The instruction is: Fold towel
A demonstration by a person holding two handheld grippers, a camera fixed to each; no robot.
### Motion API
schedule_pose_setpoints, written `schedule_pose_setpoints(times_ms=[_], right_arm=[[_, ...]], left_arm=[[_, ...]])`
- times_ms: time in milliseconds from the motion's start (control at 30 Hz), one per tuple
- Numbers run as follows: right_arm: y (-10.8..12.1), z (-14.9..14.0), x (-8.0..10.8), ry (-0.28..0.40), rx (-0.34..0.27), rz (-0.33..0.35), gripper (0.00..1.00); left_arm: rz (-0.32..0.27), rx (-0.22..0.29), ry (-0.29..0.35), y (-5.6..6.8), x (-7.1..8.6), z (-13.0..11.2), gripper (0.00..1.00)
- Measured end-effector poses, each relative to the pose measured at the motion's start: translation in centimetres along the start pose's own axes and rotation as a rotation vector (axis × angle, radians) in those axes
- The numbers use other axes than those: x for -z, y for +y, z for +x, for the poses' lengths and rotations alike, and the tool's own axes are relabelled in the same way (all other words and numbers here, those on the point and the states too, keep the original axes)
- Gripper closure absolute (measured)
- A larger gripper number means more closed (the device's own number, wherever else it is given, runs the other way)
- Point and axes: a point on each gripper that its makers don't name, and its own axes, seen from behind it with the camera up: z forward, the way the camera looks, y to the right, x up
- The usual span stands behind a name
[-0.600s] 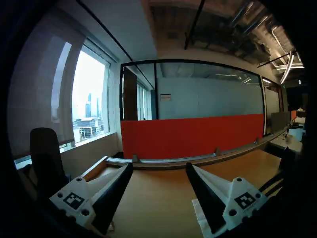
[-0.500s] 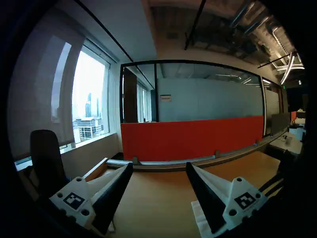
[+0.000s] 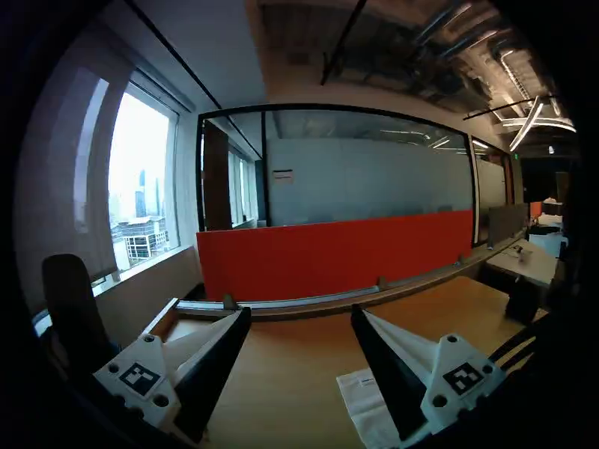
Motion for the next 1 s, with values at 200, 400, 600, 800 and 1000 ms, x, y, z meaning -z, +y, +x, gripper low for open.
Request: schedule_pose_setpoints(times_ms=[200,400,600,800,1000], right_arm=[[-2.4,-1.2,0.2,-0.053,0.065,0.116,0.00],[-4.9,-2.8,0.5,-0.115,0.129,0.242,0.00],[-6.2,-4.2,0.1,-0.159,0.154,0.301,0.00],[-7.9,-6.5,0.1,-0.200,0.171,0.356,0.00],[-9.3,-9.7,0.3,-0.251,0.182,0.401,0.00]], left_arm=[[-0.131,-0.047,-0.059,2.8,0.2,-1.5,0.01],[-0.251,-0.109,-0.115,5.6,0.8,-3.3,0.01],[-0.307,-0.156,-0.155,7.3,1.0,-5.2,0.01],[-0.349,-0.173,-0.192,8.7,1.2,-7.5,0.01],[-0.367,-0.172,-0.234,9.4,1.0,-10.5,0.01]])
